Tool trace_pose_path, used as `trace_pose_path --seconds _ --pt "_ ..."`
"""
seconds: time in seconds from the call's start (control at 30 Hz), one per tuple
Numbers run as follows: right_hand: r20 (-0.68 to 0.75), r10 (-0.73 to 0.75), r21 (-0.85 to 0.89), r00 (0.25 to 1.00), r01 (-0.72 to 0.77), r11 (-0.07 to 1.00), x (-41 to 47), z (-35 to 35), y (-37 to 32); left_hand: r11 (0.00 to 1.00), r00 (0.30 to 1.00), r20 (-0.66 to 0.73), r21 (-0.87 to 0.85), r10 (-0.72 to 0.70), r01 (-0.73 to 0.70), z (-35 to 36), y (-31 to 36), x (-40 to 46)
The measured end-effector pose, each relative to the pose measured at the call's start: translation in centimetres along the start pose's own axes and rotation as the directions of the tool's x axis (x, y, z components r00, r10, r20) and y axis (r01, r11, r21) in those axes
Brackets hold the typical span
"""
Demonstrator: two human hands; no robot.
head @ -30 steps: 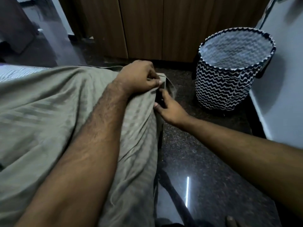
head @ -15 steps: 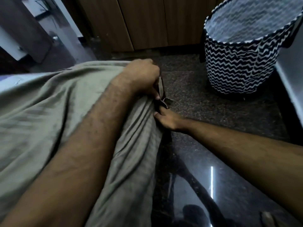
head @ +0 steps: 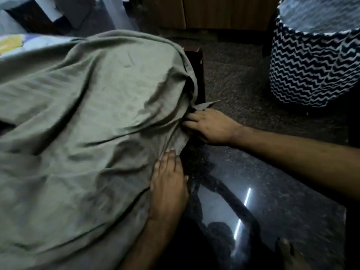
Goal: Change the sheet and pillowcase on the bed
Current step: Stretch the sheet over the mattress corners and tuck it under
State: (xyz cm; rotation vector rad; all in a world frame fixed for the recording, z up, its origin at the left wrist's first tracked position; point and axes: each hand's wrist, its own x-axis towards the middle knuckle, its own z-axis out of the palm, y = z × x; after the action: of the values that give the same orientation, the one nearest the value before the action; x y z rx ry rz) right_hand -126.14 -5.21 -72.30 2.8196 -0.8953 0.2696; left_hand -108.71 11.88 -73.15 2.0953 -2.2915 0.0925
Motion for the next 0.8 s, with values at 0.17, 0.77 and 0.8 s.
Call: trace_pose_path --seconds 0.17,0.77,0.8 --pt "0.100 -0.129 0.003 0.987 0.129 0.992 -0.7 2.6 0.8 0.983 0.983 0.017 0.017 -0.183 0.183 0.4 2.0 -1.2" --pt "-0.029 -0.577 -0.023 0.817 0.576 0.817 -2.4 4.5 -0.2 0.992 0.994 -0.030 0.063 -0.107 0.109 1.8 5.7 1.5" --pt "-0.032 -0.530 -0.045 0.847 0.529 0.847 -3.0 4.5 0.2 0.992 0.993 -0.042 0.060 -0.112 0.114 2.0 5.2 1.5"
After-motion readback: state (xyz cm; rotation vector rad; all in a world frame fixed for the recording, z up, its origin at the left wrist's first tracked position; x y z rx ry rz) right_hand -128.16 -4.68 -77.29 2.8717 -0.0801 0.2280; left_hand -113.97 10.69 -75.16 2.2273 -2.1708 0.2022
